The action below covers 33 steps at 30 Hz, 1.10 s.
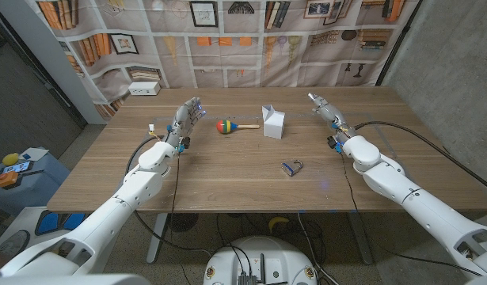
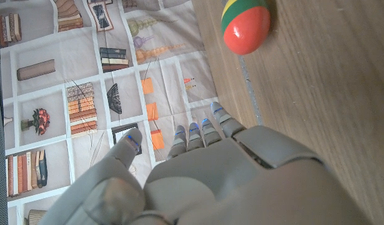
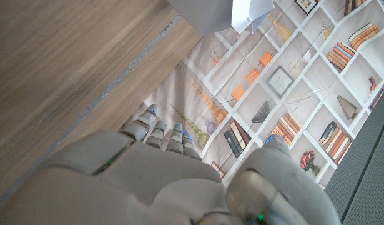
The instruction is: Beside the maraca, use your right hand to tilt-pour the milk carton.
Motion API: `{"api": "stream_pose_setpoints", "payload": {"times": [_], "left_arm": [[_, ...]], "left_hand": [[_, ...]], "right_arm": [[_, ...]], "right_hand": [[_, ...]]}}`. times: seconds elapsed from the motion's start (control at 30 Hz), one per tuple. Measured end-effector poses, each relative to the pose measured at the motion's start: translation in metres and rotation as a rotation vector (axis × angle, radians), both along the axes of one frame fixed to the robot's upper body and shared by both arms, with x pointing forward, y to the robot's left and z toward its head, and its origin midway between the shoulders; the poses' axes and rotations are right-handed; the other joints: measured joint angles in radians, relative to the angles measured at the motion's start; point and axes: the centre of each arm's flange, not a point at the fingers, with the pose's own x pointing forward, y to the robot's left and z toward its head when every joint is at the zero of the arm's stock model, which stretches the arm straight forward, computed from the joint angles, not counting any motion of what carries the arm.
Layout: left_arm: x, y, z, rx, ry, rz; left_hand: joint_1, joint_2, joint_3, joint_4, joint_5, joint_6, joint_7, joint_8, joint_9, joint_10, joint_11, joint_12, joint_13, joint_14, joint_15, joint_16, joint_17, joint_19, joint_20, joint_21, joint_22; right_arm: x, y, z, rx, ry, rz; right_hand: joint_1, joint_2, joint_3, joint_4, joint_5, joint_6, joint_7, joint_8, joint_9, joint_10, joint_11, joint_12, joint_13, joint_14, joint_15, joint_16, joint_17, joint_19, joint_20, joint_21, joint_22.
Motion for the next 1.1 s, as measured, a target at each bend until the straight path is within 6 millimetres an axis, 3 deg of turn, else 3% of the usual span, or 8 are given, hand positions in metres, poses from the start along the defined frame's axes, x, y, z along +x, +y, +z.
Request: {"api": "stream_pose_setpoints", "payload": {"times": [0.23, 0.43, 0.57, 0.6, 0.67, 1.07, 1.1], "left_arm": [[-0.001, 0.002, -0.001, -0.014, -0.002, 0.011], [-0.002, 0.004, -0.002, -0.028, 0.002, 0.028], [-0.001, 0.005, -0.003, -0.035, 0.011, 0.039], [-0.01, 0.004, -0.005, -0.03, 0.003, 0.031], [-0.012, 0.004, -0.005, -0.029, 0.0, 0.029], [-0.017, 0.006, -0.009, -0.044, 0.017, 0.052], [-0.017, 0.007, -0.01, -0.047, 0.02, 0.056]], "left_hand": [[0.0, 0.0, 0.002, -0.01, 0.0, 0.008, 0.0, 0.0, 0.0, 0.009, 0.002, 0.0, 0.0, 0.005, 0.005, 0.0, 0.0, 0.006, 0.005, -0.004, 0.0], [0.003, -0.003, 0.007, -0.015, 0.0, 0.009, -0.002, 0.0, 0.0, 0.009, 0.002, 0.0, 0.0, 0.005, 0.005, 0.0, 0.0, 0.006, 0.005, -0.004, 0.0], [0.003, -0.003, 0.008, -0.016, 0.0, 0.009, -0.002, 0.0, 0.0, 0.009, 0.002, 0.0, 0.0, 0.005, 0.005, 0.0, 0.0, 0.006, 0.005, -0.004, 0.0], [0.003, -0.003, 0.008, -0.016, 0.0, 0.009, -0.002, 0.0, 0.0, 0.009, 0.002, 0.0, 0.0, 0.006, 0.004, 0.0, 0.0, 0.006, 0.005, -0.004, 0.0], [0.003, -0.003, 0.01, -0.021, 0.0, 0.009, -0.002, 0.0, 0.0, 0.009, 0.002, 0.0, 0.0, 0.011, 0.0, 0.0, 0.0, 0.01, 0.0, -0.004, 0.0], [0.003, -0.003, 0.012, -0.029, 0.0, 0.013, -0.006, 0.0, 0.0, 0.014, -0.003, 0.0, 0.0, 0.015, -0.004, 0.0, 0.0, 0.02, 0.001, -0.012, 0.0], [0.003, -0.003, 0.012, -0.029, 0.0, 0.017, -0.005, 0.0, 0.0, 0.017, -0.006, 0.0, 0.0, 0.014, -0.004, 0.0, 0.0, 0.02, 0.001, -0.012, 0.0]], "right_arm": [[0.001, 0.0, 0.003, -0.069, -0.001, -0.011], [0.001, 0.001, 0.009, -0.104, -0.007, -0.014], [0.002, 0.002, 0.013, -0.116, -0.012, -0.013], [0.003, 0.007, 0.009, -0.208, -0.01, -0.023], [0.003, 0.008, 0.008, -0.229, -0.011, -0.025], [0.007, 0.016, 0.012, -0.343, -0.019, -0.047], [0.007, 0.018, 0.014, -0.359, -0.022, -0.047]], "right_hand": [[0.03, -0.02, 0.005, -0.023, 0.0, -0.048, 0.004, 0.0, 0.005, -0.035, 0.0, 0.0, -0.002, -0.024, 0.006, 0.0, -0.014, -0.023, 0.009, 0.0, 0.0], [0.055, -0.024, 0.007, -0.047, 0.0, -0.105, 0.006, -0.004, 0.005, -0.066, 0.019, 0.0, -0.007, -0.054, 0.026, 0.0, -0.028, -0.045, 0.017, -0.004, 0.0], [0.064, -0.033, 0.009, -0.056, 0.0, -0.108, 0.006, -0.004, 0.01, -0.084, 0.03, 0.0, -0.007, -0.077, 0.038, 0.0, -0.033, -0.052, 0.024, -0.004, 0.0], [0.065, -0.033, 0.007, -0.058, 0.0, -0.108, 0.006, -0.004, 0.01, -0.091, 0.031, 0.0, -0.007, -0.08, 0.041, 0.0, -0.035, -0.057, 0.029, -0.004, 0.0], [0.08, -0.048, 0.01, -0.063, 0.0, -0.108, 0.006, -0.004, 0.01, -0.098, 0.03, 0.0, -0.007, -0.08, 0.041, 0.0, -0.038, -0.07, 0.027, -0.004, 0.0], [0.115, -0.051, 0.021, -0.094, 0.004, -0.109, 0.006, 0.001, 0.014, -0.142, 0.038, 0.0, -0.004, -0.088, 0.066, 0.0, -0.05, -0.098, 0.049, -0.004, 0.0], [0.125, -0.04, 0.024, -0.096, 0.004, -0.112, 0.009, 0.001, 0.014, -0.144, 0.041, 0.004, -0.004, -0.091, 0.071, 0.0, -0.051, -0.1, 0.05, -0.004, 0.0]]}}
